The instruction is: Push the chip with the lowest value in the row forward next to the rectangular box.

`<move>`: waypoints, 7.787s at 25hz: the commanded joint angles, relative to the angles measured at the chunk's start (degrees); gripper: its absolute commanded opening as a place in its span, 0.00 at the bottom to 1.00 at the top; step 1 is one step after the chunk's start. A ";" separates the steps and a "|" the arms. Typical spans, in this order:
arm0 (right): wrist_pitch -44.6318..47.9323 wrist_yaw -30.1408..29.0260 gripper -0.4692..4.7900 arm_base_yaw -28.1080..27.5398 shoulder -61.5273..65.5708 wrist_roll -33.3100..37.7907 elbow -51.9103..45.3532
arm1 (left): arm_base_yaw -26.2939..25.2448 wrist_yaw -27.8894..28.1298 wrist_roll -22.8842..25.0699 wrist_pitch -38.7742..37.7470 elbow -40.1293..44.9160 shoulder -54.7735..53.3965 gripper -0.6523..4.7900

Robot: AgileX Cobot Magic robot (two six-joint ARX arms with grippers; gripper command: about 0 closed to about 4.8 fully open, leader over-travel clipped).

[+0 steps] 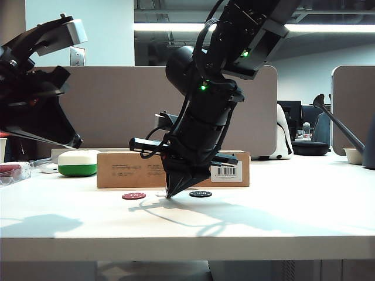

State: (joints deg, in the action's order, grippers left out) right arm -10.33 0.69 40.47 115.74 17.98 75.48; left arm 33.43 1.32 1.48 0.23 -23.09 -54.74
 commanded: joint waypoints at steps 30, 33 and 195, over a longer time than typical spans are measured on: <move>2.36 1.33 0.07 -1.40 5.38 6.73 -0.55 | 0.00 -0.02 0.02 0.70 -0.28 0.15 0.11; 3.23 0.98 0.07 -1.55 5.44 7.15 -0.55 | 0.00 -0.02 0.02 0.70 -0.28 0.15 0.11; -12.61 36.65 0.07 24.37 -53.83 0.00 -13.42 | -34.21 -3.06 -1.29 1.99 22.67 54.60 0.11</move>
State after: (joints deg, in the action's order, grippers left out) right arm -23.42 37.34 64.77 62.06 18.09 61.91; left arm -0.86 -1.50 0.36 1.50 -0.19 -0.16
